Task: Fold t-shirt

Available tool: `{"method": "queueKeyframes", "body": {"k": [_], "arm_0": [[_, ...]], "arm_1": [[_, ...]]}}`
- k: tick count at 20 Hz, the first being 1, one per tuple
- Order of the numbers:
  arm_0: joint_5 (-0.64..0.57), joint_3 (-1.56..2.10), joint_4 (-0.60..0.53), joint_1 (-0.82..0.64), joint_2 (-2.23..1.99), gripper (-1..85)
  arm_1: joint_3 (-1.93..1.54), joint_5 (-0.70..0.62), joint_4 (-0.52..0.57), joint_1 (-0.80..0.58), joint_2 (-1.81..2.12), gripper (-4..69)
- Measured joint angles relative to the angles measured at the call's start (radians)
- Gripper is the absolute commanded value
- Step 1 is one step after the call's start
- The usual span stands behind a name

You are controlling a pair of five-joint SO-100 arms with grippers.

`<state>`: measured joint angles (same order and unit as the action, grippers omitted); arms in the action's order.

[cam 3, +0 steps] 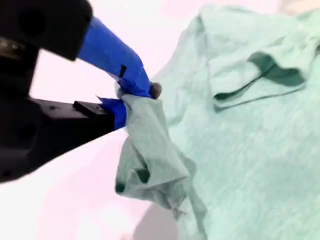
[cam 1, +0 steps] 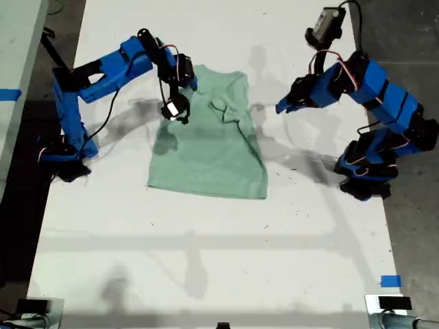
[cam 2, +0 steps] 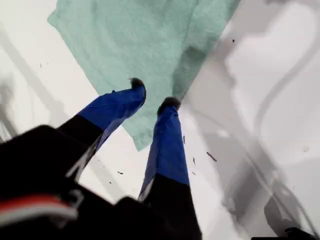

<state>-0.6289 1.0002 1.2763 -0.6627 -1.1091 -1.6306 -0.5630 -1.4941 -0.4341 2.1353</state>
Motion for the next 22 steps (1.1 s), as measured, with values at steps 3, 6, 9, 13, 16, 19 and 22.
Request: {"method": "queueKeyframes", "body": {"k": [3, 6, 9, 13, 16, 19, 22], "arm_0": [[0.023, -0.032, -0.091, 0.028, 0.078, 0.4], [0.029, -0.078, -0.175, 0.025, 0.190, 28.3], [0.020, -0.097, -0.245, 0.023, 0.255, 31.6], [-0.002, -0.143, -0.265, -0.005, 0.253, 31.5], [-0.028, -0.143, -0.235, -0.003, 0.153, 30.2], [-0.046, -0.074, -0.117, 0.017, -0.035, 28.6], [-0.058, 0.025, 0.066, 0.098, -0.216, 27.6]], "arm_1": [[-0.049, 0.018, 0.000, 0.000, 0.054, 9.8], [-0.109, 0.049, 0.000, 0.009, 0.121, 9.7], [-0.189, 0.089, 0.005, 0.038, 0.198, 9.7], [-0.281, 0.135, 0.031, 0.067, 0.295, 9.6], [-0.337, 0.147, 0.046, 0.087, 0.325, 9.6], [-0.385, 0.156, 0.071, 0.126, 0.325, 9.5], [-0.437, 0.169, 0.107, 0.172, 0.325, 9.1]]}}
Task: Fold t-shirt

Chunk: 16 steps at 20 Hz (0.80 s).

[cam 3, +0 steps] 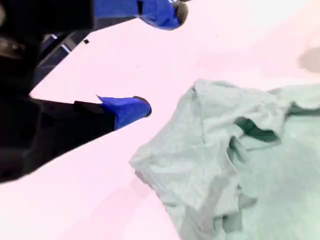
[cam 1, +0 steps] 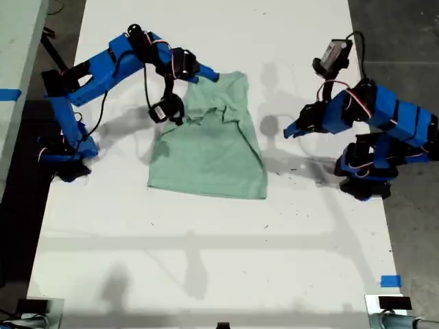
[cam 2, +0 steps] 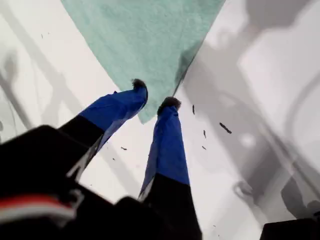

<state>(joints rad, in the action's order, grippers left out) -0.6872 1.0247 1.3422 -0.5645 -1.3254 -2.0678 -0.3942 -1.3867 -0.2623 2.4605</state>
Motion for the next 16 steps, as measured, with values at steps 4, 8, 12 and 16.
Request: {"method": "queueKeyframes", "body": {"k": [4, 8, 12, 16], "arm_0": [[0.032, 0.098, 0.264, 0.175, -0.175, 27.8], [0.123, 0.239, 0.365, 0.334, -0.322, 27.7], [0.216, 0.394, 0.362, 0.443, -0.422, 27.5], [0.265, 0.430, 0.322, 0.512, -0.431, 27.4]], "arm_1": [[-0.014, -0.009, 0.044, 0.055, -0.035, 15.8], [-0.014, -0.014, 0.057, 0.104, -0.110, 25.4], [-0.014, -0.014, 0.057, 0.144, -0.175, 27.4], [-0.014, -0.014, 0.091, 0.176, -0.278, 28.6]]}}
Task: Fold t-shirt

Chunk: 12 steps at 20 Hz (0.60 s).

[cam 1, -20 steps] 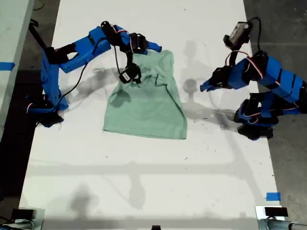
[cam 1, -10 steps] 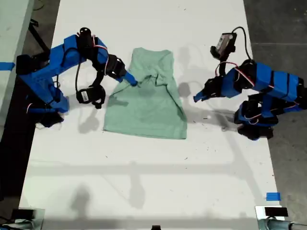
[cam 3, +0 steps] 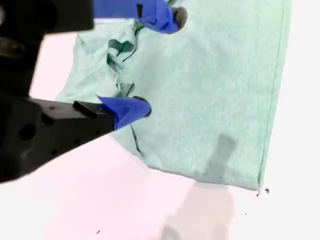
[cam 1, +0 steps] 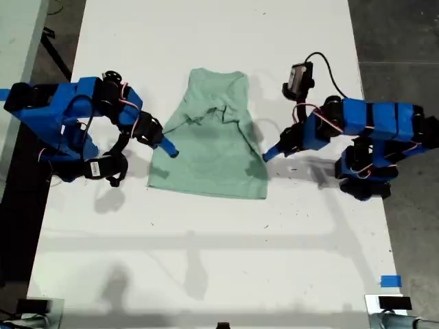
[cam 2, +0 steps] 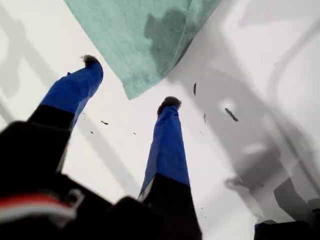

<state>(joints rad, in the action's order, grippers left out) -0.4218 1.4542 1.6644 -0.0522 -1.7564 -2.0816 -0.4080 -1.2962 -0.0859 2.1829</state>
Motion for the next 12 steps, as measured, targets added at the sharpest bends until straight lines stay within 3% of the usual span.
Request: {"method": "queueKeyframes", "body": {"k": [12], "arm_0": [[0.009, 0.009, -0.032, 0.006, 0.000, 27.3]], "arm_1": [[-0.014, 0.000, 0.241, 0.048, -0.336, 27.5]]}}
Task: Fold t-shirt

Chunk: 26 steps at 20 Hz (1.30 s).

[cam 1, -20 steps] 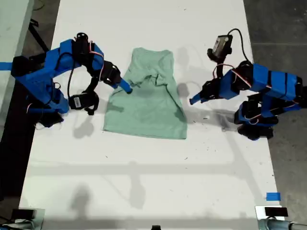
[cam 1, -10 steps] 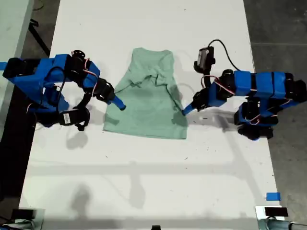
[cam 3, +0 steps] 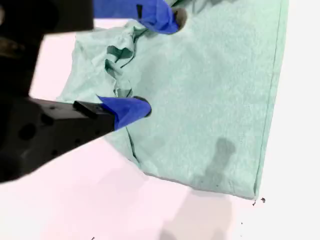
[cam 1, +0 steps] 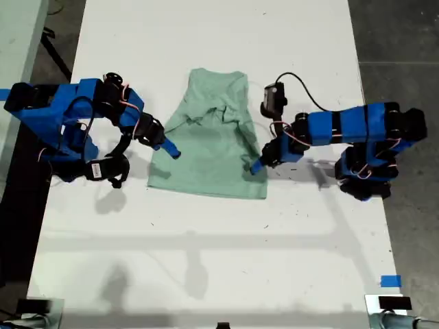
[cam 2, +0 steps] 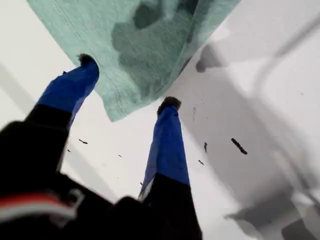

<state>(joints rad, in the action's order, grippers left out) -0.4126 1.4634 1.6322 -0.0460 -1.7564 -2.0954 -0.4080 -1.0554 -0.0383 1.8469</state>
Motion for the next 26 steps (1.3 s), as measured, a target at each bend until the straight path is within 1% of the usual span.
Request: {"method": "queueKeyframes", "body": {"k": [3, 5, 6, 8, 9, 11, 14, 15, 17, 20, 22, 23, 26], "arm_0": [[0.000, 0.000, 0.000, 0.000, 0.002, 27.2], [0.000, 0.002, 0.000, 0.000, 0.002, 27.2], [0.000, 0.003, 0.000, 0.000, 0.002, 27.2], [0.000, 0.009, 0.000, 0.000, 0.003, 27.2], [0.000, 0.009, 0.000, 0.000, 0.008, 27.2], [0.000, 0.009, 0.000, 0.000, 0.008, 27.1], [0.000, 0.009, -0.005, 0.000, 0.009, 27.0], [0.000, 0.009, -0.006, 0.000, 0.014, 27.0], [0.000, 0.009, -0.006, 0.000, 0.020, 27.0], [0.000, 0.009, -0.009, 0.000, 0.031, 27.0], [0.000, 0.009, -0.012, 0.000, 0.037, 27.0], [0.000, 0.009, -0.014, 0.000, 0.037, 27.0], [0.000, 0.009, -0.014, 0.000, 0.037, 26.8]], "arm_1": [[-0.071, 0.000, 0.092, 0.000, -0.041, 25.5], [-0.121, 0.000, 0.161, 0.000, -0.066, 22.0], [-0.129, 0.000, 0.186, -0.002, -0.081, 17.8], [-0.129, 0.000, 0.222, -0.003, -0.107, 4.0], [-0.129, 0.000, 0.241, -0.006, -0.120, 1.9], [-0.129, 0.008, 0.268, -0.008, -0.129, -0.9], [-0.127, 0.011, 0.272, -0.008, -0.129, -1.0], [-0.120, 0.011, 0.249, -0.008, -0.129, -1.0], [-0.063, 0.011, 0.149, -0.008, -0.129, -1.0], [0.143, 0.009, -0.044, -0.008, -0.129, -1.0], [0.313, 0.002, -0.144, -0.006, -0.129, -1.0], [0.380, -0.002, -0.169, -0.006, -0.133, -1.0], [0.554, -0.002, -0.173, 0.000, -0.275, -1.0]]}}
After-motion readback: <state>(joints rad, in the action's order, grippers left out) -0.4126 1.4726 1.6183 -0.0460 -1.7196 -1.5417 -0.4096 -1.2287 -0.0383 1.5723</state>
